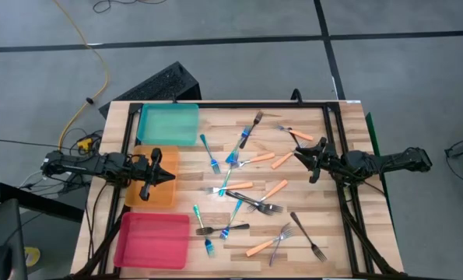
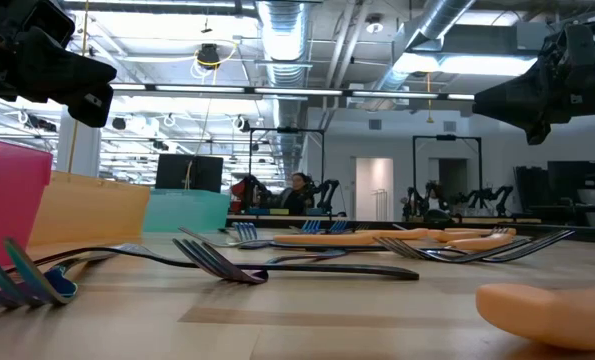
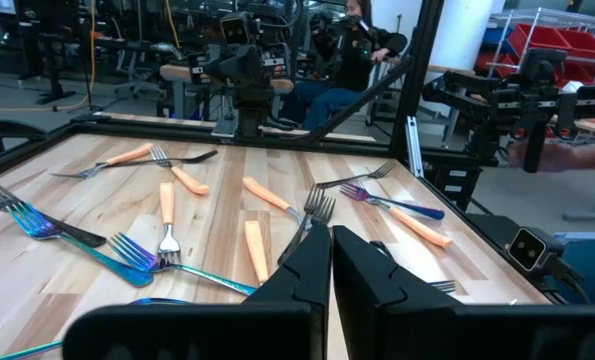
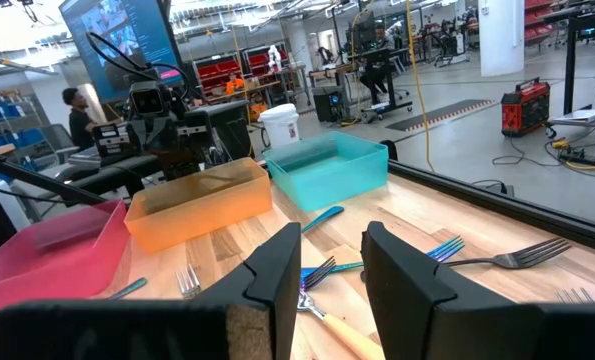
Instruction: Sort silverware by color (type)
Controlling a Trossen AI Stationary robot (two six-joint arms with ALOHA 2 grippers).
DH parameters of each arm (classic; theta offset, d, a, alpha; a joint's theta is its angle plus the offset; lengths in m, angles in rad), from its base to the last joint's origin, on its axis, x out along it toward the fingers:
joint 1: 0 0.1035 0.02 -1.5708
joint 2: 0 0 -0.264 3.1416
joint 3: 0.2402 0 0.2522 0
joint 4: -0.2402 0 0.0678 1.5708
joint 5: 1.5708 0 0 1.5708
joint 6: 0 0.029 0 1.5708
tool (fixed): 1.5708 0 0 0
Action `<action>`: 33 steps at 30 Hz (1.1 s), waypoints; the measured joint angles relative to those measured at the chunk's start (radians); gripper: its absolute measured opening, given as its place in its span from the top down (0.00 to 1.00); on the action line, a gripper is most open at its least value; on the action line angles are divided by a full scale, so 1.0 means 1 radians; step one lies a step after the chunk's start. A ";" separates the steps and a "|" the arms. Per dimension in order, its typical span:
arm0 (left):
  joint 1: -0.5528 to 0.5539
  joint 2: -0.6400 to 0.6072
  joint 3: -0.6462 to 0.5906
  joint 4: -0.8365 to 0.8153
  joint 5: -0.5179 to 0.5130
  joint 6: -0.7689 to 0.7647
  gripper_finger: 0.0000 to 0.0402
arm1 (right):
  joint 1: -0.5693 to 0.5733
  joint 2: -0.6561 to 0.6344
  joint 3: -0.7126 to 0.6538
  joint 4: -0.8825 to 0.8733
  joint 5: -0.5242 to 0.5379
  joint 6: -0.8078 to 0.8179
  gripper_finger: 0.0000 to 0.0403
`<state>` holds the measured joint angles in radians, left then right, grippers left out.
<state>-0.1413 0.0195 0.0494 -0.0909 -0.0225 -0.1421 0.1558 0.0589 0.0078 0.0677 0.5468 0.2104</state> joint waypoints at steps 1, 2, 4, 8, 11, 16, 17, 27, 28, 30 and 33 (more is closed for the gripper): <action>0.000 0.000 0.000 0.000 0.000 0.000 1.00 | 0.000 0.000 0.000 0.000 0.000 0.000 0.67; 0.000 0.000 0.000 0.000 0.000 0.000 1.00 | 0.000 0.000 0.000 0.000 0.000 0.000 0.67; 0.000 0.000 0.000 0.000 0.000 0.000 1.00 | 0.000 0.000 0.000 0.000 0.000 0.000 0.67; 0.000 0.000 0.000 0.000 0.000 0.012 1.00 | -0.002 0.000 0.000 0.003 0.007 0.000 0.67; 0.000 0.000 0.000 0.000 0.000 0.036 1.00 | -0.008 0.000 0.000 0.022 0.011 0.002 0.67; 0.000 0.000 0.000 0.000 -0.001 0.050 1.00 | -0.007 0.000 0.000 0.061 -0.001 0.124 0.67; 0.000 0.000 0.000 0.000 -0.001 0.054 1.00 | -0.007 0.000 0.000 0.064 -0.001 0.170 0.67; 0.000 0.000 -0.003 0.050 -0.076 -0.011 1.00 | -0.006 0.001 0.027 0.068 -0.026 0.223 0.67; 0.000 0.000 -0.003 0.065 -0.095 -0.024 1.00 | -0.006 0.000 0.045 0.070 -0.026 0.198 0.67; 0.000 0.000 -0.003 0.100 -0.135 -0.049 1.00 | -0.006 0.000 0.091 0.075 -0.026 0.138 0.67; 0.000 0.000 -0.003 0.141 -0.181 -0.089 1.00 | -0.006 0.017 0.176 0.008 -0.040 -0.006 0.67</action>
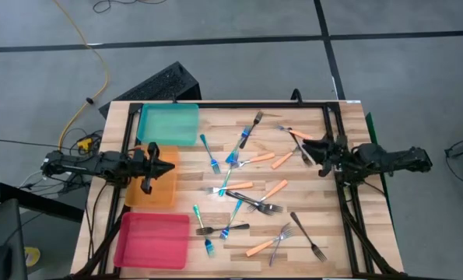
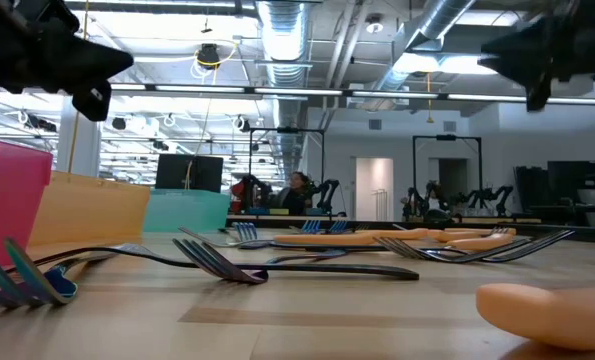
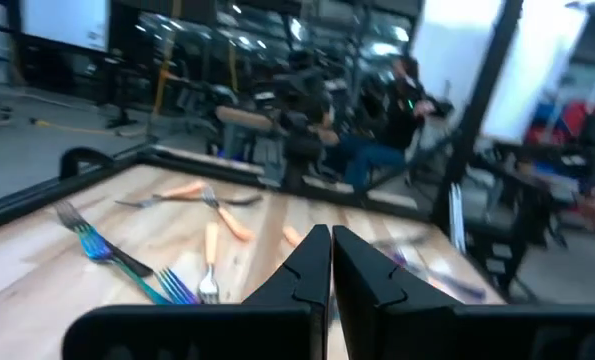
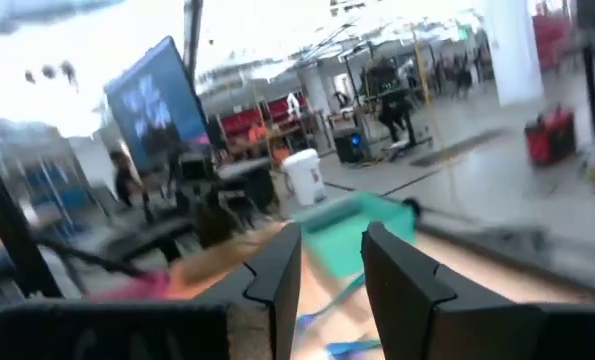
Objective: Sort silverware by color (type)
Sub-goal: Put the orange fork into the orange bin
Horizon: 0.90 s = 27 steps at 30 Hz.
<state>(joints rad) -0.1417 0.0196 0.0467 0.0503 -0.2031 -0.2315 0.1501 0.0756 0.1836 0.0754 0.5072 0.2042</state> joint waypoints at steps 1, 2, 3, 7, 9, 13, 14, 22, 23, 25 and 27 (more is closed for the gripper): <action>0.000 0.000 0.000 0.011 -0.012 -0.009 1.00 | 0.000 0.014 0.035 -0.032 -0.002 -0.036 0.67; 0.000 0.000 0.000 0.016 -0.023 -0.015 1.00 | 0.000 0.033 0.074 -0.075 -0.001 -0.051 0.67; 0.000 0.000 0.000 0.020 -0.040 -0.017 1.00 | -0.003 0.056 0.116 -0.124 0.010 -0.053 0.67; 0.000 0.000 0.000 0.021 -0.106 -0.002 1.00 | -0.024 0.200 0.310 -0.399 0.037 -0.055 0.67; 0.000 0.000 0.000 0.021 -0.143 0.016 1.00 | -0.037 0.291 0.405 -0.506 0.037 -0.056 0.67; 0.000 0.000 0.001 0.019 -0.171 -0.001 1.00 | -0.071 0.465 0.561 -0.665 0.034 -0.104 0.67; 0.000 0.000 0.001 0.019 -0.175 -0.004 1.00 | -0.081 0.505 0.594 -0.695 0.025 -0.131 0.67; 0.000 0.000 0.002 0.024 -0.347 -0.103 1.00 | -0.188 0.774 0.699 -0.739 -0.105 -0.289 0.55; 0.000 0.000 0.002 0.023 -0.400 -0.123 1.00 | -0.205 0.800 0.699 -0.725 -0.139 -0.300 0.53; 0.001 0.000 0.002 0.015 -0.482 -0.168 1.00 | -0.235 0.842 0.700 -0.699 -0.211 -0.314 0.49; 0.000 0.000 0.002 -0.011 -0.518 -0.211 1.00 | -0.262 0.879 0.700 -0.685 -0.260 -0.326 0.47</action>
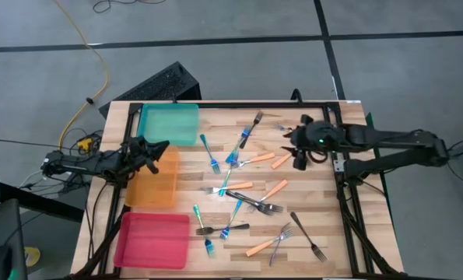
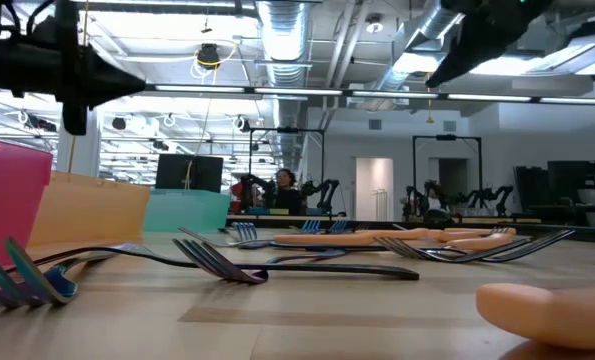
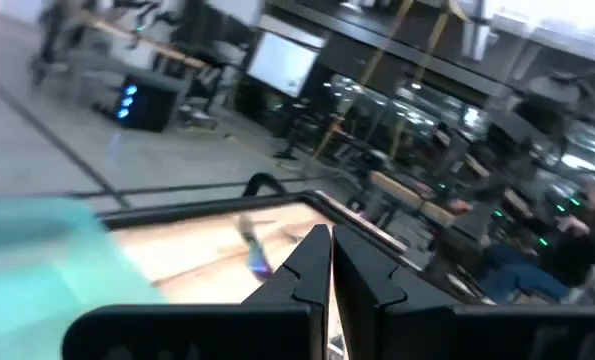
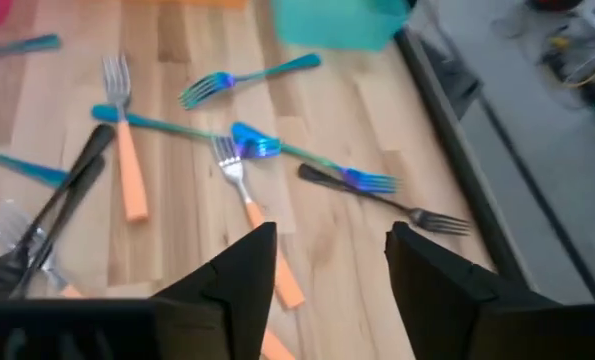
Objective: Sort silverware by color (type)
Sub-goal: Put the orange fork into the orange bin
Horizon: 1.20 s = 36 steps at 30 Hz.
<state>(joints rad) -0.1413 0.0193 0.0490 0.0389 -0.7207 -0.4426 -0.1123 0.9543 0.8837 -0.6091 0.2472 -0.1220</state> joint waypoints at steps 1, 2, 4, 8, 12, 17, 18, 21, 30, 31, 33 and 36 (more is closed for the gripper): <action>0.000 0.000 0.000 -0.017 -0.001 -0.017 1.00 | -0.012 0.021 0.000 0.006 -0.014 -0.008 0.46; 0.000 0.000 0.000 -0.029 -0.001 -0.029 1.00 | -0.021 0.039 0.000 0.010 -0.025 -0.014 0.46; 0.000 0.000 0.000 -0.034 -0.002 -0.038 1.00 | -0.040 0.070 0.000 0.018 -0.045 -0.025 0.46; 0.000 0.000 0.000 -0.034 -0.002 -0.037 1.00 | -0.060 0.116 0.000 0.021 -0.080 -0.036 0.46; 0.000 0.000 0.000 -0.056 -0.002 -0.037 1.00 | -0.060 0.146 0.000 0.021 -0.089 -0.036 0.46; 0.000 0.000 0.000 -0.071 -0.001 -0.074 1.00 | -0.060 0.164 0.000 0.027 -0.089 -0.044 0.46; 0.000 0.000 0.000 -0.074 -0.001 -0.079 1.00 | -0.060 0.165 0.000 0.024 -0.090 -0.044 0.46; 0.000 0.000 0.002 -0.087 -0.002 -0.057 1.00 | -0.060 0.163 0.000 0.028 -0.090 -0.044 0.46; 0.000 0.000 0.002 -0.088 -0.011 -0.052 1.00 | -0.059 0.187 0.001 0.035 -0.094 -0.042 0.46; 0.000 0.000 0.002 -0.089 -0.023 -0.043 1.00 | -0.058 0.197 0.001 0.037 -0.107 -0.035 0.46; 0.000 0.000 0.002 -0.089 -0.033 -0.024 1.00 | -0.057 0.218 0.000 0.037 -0.140 -0.023 0.46; 0.000 0.000 0.002 -0.089 -0.032 -0.010 1.00 | -0.049 0.254 0.001 0.043 -0.173 -0.010 0.46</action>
<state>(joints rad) -0.1413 0.0193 0.0505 -0.0498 -0.7524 -0.4526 -0.1616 1.2084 0.8851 -0.5660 0.0743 -0.1322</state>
